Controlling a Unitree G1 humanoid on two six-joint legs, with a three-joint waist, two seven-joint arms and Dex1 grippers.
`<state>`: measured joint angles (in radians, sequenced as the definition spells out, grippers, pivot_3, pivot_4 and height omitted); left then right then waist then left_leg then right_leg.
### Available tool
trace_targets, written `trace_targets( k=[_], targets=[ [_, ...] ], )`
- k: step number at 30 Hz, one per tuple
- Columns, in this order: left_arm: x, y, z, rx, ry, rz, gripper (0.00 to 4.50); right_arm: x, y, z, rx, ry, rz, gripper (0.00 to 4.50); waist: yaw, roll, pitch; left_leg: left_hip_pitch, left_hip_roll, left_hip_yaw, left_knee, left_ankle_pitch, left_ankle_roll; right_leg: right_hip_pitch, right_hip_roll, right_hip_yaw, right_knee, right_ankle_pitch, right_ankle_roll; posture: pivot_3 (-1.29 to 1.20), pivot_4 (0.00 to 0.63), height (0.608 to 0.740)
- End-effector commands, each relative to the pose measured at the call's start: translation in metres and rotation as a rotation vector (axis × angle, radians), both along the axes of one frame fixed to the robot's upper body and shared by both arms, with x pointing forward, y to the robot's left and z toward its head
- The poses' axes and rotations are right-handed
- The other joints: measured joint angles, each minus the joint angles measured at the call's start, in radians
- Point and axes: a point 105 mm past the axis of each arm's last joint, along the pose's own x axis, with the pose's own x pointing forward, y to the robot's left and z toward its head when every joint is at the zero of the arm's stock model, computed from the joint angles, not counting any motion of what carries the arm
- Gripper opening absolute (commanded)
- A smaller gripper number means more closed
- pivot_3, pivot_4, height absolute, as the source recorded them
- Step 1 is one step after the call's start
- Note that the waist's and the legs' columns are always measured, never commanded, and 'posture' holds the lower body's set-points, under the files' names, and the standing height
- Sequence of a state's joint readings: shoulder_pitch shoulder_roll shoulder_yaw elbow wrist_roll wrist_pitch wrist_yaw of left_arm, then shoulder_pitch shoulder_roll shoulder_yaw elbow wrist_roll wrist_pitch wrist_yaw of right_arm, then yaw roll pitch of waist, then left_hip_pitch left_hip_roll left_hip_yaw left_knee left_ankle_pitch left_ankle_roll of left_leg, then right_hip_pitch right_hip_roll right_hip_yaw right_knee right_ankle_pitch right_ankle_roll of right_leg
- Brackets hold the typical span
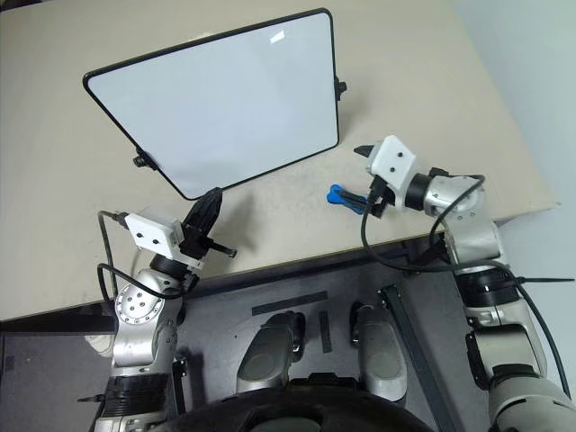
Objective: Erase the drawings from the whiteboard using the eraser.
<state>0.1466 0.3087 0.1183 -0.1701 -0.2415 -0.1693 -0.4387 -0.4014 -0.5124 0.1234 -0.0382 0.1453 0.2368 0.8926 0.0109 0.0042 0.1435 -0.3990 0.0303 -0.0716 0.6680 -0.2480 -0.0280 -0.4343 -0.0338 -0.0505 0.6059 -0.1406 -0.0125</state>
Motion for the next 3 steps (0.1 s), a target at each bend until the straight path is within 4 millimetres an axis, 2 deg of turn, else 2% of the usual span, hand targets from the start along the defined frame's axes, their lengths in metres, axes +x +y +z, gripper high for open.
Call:
trace_targets(
  k=[1, 3],
  targets=[
    [-0.0017, 0.0031, 0.0169, 0.009, -0.047, -0.015, 0.00, -0.0070, -0.0135, 0.0140, 0.027, -0.020, -0.026, 4.43, 0.001, 0.000, 0.000, 0.000, 0.000, 0.000, 0.000, 0.000, 0.000, 0.000, 0.000, 0.000, 0.000, 0.000, 0.000, 0.00, 0.150, 0.740],
    [-0.0024, 0.0046, 0.0160, 0.014, -0.038, -0.020, 0.00, -0.0099, -0.0181, 0.0123, 0.025, -0.017, -0.050, 4.43, 0.002, 0.000, 0.000, 0.000, 0.000, 0.000, 0.000, -0.001, 0.000, 0.000, 0.000, 0.000, -0.001, 0.000, 0.000, 0.00, 0.150, 0.740]
  ],
)
